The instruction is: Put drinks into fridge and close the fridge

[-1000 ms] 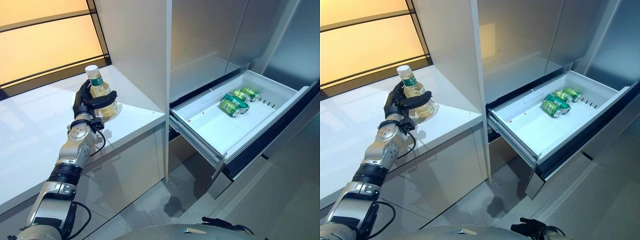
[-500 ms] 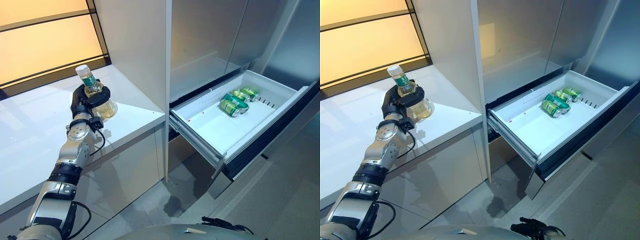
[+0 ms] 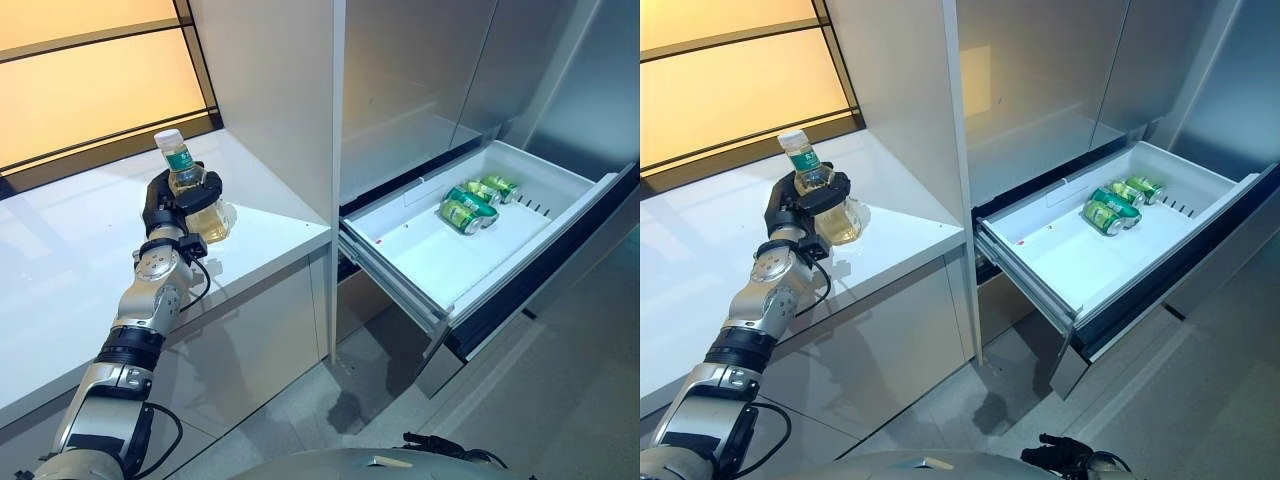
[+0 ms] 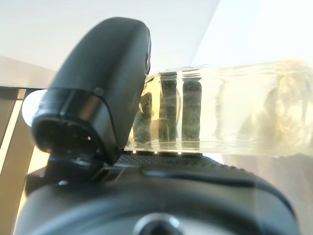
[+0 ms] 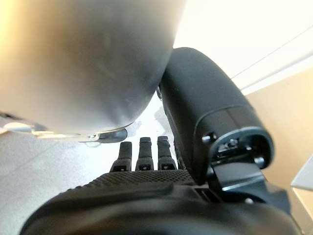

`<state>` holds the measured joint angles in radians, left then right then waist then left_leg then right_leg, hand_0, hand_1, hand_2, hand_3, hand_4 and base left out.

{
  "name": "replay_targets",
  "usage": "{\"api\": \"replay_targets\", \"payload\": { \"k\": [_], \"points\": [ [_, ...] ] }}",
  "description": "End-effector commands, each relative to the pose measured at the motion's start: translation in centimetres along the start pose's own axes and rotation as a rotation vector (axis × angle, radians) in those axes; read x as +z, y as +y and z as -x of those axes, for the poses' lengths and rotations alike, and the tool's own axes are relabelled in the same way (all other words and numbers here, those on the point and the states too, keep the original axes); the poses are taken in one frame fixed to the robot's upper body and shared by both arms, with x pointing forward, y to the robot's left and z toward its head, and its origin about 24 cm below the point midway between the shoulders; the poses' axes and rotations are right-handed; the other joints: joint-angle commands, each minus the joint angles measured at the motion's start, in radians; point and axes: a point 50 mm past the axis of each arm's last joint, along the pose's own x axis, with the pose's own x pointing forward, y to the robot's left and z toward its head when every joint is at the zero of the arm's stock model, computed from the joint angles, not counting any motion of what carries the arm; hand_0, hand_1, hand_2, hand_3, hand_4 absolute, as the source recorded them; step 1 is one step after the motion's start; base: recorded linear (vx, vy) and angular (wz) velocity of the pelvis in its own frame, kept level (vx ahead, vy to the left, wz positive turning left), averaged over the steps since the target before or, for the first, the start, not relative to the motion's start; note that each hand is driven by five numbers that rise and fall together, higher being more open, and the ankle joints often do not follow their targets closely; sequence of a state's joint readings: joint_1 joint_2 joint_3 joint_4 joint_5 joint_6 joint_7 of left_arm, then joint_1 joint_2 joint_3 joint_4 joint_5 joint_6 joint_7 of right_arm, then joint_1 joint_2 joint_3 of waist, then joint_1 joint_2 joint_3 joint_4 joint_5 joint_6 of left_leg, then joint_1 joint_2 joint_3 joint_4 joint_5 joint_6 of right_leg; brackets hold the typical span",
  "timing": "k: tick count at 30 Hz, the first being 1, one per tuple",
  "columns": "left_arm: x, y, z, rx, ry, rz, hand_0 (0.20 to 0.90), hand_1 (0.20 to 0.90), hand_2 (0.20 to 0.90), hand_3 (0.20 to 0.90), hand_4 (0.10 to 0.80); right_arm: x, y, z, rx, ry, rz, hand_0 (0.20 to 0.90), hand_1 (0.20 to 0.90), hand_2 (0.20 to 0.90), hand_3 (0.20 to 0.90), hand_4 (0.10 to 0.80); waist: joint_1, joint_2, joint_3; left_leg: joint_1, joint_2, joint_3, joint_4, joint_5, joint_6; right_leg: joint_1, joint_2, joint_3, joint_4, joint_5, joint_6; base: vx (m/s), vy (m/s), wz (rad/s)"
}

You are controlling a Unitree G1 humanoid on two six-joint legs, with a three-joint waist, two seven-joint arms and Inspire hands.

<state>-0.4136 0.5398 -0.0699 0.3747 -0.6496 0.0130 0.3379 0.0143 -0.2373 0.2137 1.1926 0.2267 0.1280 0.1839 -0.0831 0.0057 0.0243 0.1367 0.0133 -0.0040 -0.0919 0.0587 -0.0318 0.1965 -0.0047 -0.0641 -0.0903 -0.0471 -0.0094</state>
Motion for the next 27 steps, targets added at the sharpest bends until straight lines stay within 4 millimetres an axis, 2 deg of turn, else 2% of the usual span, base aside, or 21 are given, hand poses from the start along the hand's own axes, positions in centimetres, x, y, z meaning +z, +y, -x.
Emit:
{"api": "replay_targets", "payload": {
  "k": [1,3,5,7,11,12,17,18,23,27],
  "points": [
    [12.0,-1.8,-1.3,-0.084,-0.478,0.136,0.300,0.300,0.300,0.200,0.100,-2.2,-1.1,0.4,-0.011,0.096,0.217,0.900,0.900,0.900,0.900,0.800,0.016,0.008,-0.038,0.010,-0.044,-0.018,0.008,-0.112,0.026,-0.065,-0.015,-0.004,0.023,0.022,0.080,0.000,0.000,0.00],
    [12.4,-2.2,-1.1,-0.115,-0.492,0.128,0.300,0.300,0.300,0.200,0.100,-1.8,-1.2,0.4,-0.004,0.089,0.341,0.900,0.900,0.900,0.900,0.800,0.021,0.006,-0.036,0.008,-0.044,-0.022,0.008,-0.110,0.025,-0.065,-0.016,-0.008,0.022,0.023,0.080,-0.017,-0.004,0.00],
    [13.0,-2.9,-0.7,-0.166,-0.511,0.124,0.300,0.300,0.300,0.200,0.100,-0.5,-0.9,0.4,0.020,0.054,0.506,0.900,0.900,0.900,0.900,0.800,0.031,0.004,-0.032,0.005,-0.045,-0.029,0.009,-0.108,0.024,-0.065,-0.019,-0.015,0.021,0.024,0.080,-0.039,-0.004,0.02],
    [13.4,-3.4,-0.3,-0.194,-0.522,0.121,0.300,0.300,0.300,0.200,0.100,0.5,-0.6,0.3,0.026,0.031,0.585,0.900,0.900,0.900,0.900,0.800,0.037,0.003,-0.030,0.003,-0.046,-0.032,0.009,-0.107,0.024,-0.063,-0.020,-0.019,0.020,0.025,0.080,-0.016,0.000,0.01],
    [14.0,-5.5,1.1,-0.318,-0.555,0.125,0.300,0.300,0.300,0.200,0.100,4.2,1.0,0.5,0.074,-0.065,0.885,0.900,0.900,0.900,0.900,0.800,0.061,-0.002,-0.027,-0.003,-0.048,-0.049,0.007,-0.102,0.021,-0.062,-0.024,-0.034,0.016,0.026,0.081,-0.036,0.007,0.05],
    [14.1,-5.7,1.3,-0.329,-0.558,0.128,0.300,0.300,0.300,0.200,0.100,4.5,1.2,0.5,0.079,-0.074,0.907,0.900,0.900,0.900,0.900,0.800,0.063,-0.002,-0.026,-0.003,-0.048,-0.051,0.007,-0.102,0.021,-0.062,-0.025,-0.035,0.016,0.026,0.081,-0.049,0.011,0.12],
    [14.5,-8.2,3.1,-0.463,-0.590,0.151,0.300,0.300,0.300,0.200,0.100,9.6,3.7,1.7,0.100,-0.236,1.145,0.900,0.900,0.900,0.900,0.800,0.088,-0.007,-0.020,-0.011,-0.053,-0.067,0.005,-0.096,0.022,-0.061,-0.029,-0.050,0.015,0.027,0.079,-0.039,0.013,0.07],
    [14.5,-8.3,3.1,-0.471,-0.591,0.152,0.300,0.300,0.300,0.200,0.100,10.0,4.0,1.8,0.100,-0.246,1.154,0.900,0.900,0.900,0.900,0.800,0.089,-0.007,-0.020,-0.011,-0.053,-0.069,0.005,-0.096,0.022,-0.061,-0.030,-0.051,0.015,0.027,0.079,-0.022,0.015,0.08],
    [15.1,-9.6,4.3,-0.563,-0.625,0.178,0.300,0.300,0.300,0.200,0.100,14.7,7.5,4.3,0.171,-0.465,1.339,0.900,0.900,0.900,0.900,0.800,0.102,-0.013,-0.014,-0.013,-0.057,-0.080,0.005,-0.091,0.020,-0.057,-0.035,-0.061,0.014,0.030,0.079,-0.032,0.022,0.15],
    [15.1,-10.4,5.0,-0.633,-0.642,0.200,0.300,0.300,0.300,0.200,0.100,18.4,10.5,7.7,0.241,-0.653,1.481,0.900,0.900,0.900,0.900,0.800,0.109,-0.018,-0.010,-0.013,-0.060,-0.085,0.005,-0.088,0.019,-0.055,-0.038,-0.066,0.013,0.033,0.079,-0.030,0.017,0.04]
  ]
}}
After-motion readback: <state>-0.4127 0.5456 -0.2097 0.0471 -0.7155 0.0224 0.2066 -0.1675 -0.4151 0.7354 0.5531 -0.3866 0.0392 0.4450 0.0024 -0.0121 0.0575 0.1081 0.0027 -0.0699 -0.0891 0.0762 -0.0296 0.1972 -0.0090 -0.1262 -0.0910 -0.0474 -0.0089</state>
